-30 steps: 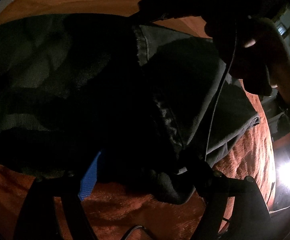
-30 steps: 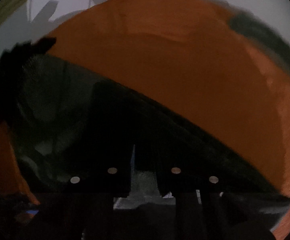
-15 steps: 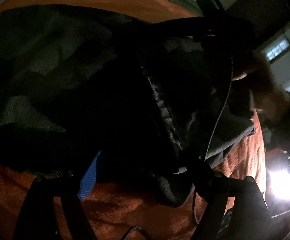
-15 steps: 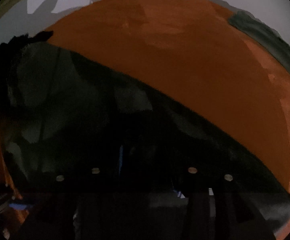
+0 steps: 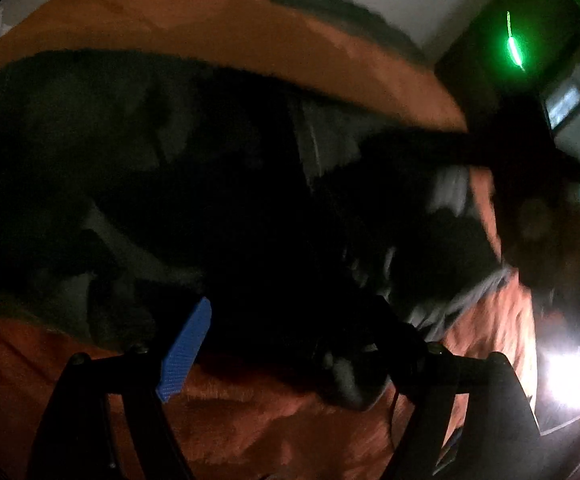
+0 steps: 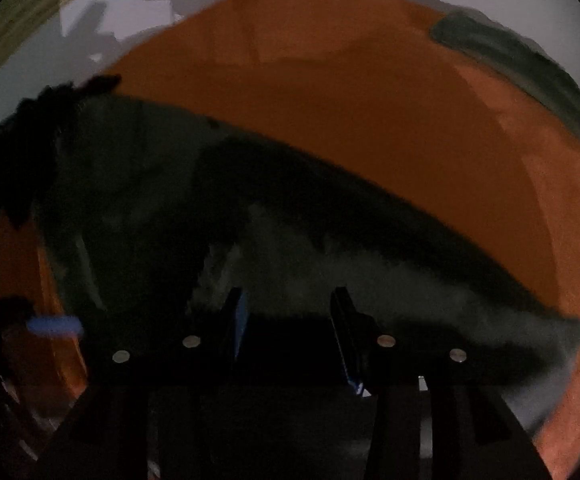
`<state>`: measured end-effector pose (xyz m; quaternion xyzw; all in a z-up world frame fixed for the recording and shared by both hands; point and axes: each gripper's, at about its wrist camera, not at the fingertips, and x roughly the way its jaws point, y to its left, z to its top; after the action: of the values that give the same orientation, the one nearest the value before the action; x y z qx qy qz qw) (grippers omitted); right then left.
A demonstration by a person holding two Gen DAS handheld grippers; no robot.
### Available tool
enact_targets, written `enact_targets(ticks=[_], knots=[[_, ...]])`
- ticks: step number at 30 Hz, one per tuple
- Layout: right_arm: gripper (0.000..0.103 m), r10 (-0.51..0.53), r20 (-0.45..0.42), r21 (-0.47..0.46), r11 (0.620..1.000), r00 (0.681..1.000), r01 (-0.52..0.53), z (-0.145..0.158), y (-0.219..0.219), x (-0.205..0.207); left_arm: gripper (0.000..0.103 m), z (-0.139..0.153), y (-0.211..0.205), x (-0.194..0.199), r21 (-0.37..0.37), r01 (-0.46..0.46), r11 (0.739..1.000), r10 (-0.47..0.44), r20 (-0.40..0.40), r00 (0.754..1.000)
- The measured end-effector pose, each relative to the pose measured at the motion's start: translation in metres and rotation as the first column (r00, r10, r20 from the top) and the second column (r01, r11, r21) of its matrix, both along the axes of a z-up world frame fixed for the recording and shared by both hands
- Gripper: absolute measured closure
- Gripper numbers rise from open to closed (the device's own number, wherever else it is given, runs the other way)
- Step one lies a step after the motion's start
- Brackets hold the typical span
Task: Fold clothes
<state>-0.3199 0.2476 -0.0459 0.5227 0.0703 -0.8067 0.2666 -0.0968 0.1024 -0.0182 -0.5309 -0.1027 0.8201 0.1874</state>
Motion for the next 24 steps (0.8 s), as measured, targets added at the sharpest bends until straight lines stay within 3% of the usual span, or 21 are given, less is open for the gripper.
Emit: enact_targets(ticks=[3, 5, 8, 11, 13, 16, 18, 22, 24], knots=[[0.061, -0.064, 0.091, -0.172, 0.982, 0.994, 0.079, 0.011, 0.040, 0.031, 0.022, 0.008, -0.004, 0.002, 0.015, 0.014, 1.000, -0.014, -0.015, 1.000], [0.061, -0.058, 0.154, -0.229, 0.969, 0.986, 0.092, 0.008, 0.058, 0.058, 0.022, 0.007, 0.005, 0.003, 0.015, 0.039, 0.999, -0.039, -0.018, 0.999], [0.061, -0.001, 0.122, -0.145, 0.989, 0.993, 0.019, -0.001, 0.066, 0.097, 0.022, 0.000, 0.009, -0.003, -0.017, 0.075, 0.997, -0.075, 0.000, 0.997], [0.061, 0.013, 0.062, 0.024, 1.000, 0.998, -0.014, -0.013, 0.074, 0.122, 0.022, -0.010, 0.016, -0.003, -0.150, 0.056, 0.987, -0.060, -0.023, 0.998], [0.061, -0.044, 0.042, 0.089, 0.995, 0.998, 0.040, -0.014, 0.096, 0.133, 0.022, -0.015, 0.015, -0.004, -0.226, 0.011, 0.974, -0.022, -0.044, 0.999], [0.061, -0.152, 0.048, 0.099, 0.984, 0.987, 0.147, -0.013, 0.144, 0.149, 0.025, -0.017, 0.002, -0.012, -0.196, -0.038, 0.980, 0.039, 0.000, 0.999], [0.061, -0.177, 0.041, 0.058, 0.983, 0.983, 0.174, -0.005, 0.167, 0.157, 0.025, -0.007, -0.002, -0.016, -0.144, -0.049, 0.988, 0.049, -0.003, 0.999], [0.061, -0.155, -0.013, 0.002, 0.988, 0.988, 0.155, 0.018, 0.191, 0.165, 0.024, 0.012, 0.023, -0.021, -0.078, 0.082, 0.994, -0.086, -0.040, 0.996], [0.061, -0.142, -0.021, 0.014, 0.990, 0.990, 0.142, 0.020, 0.192, 0.167, 0.024, 0.006, 0.042, -0.021, -0.127, 0.155, 0.980, -0.161, -0.044, 0.986]])
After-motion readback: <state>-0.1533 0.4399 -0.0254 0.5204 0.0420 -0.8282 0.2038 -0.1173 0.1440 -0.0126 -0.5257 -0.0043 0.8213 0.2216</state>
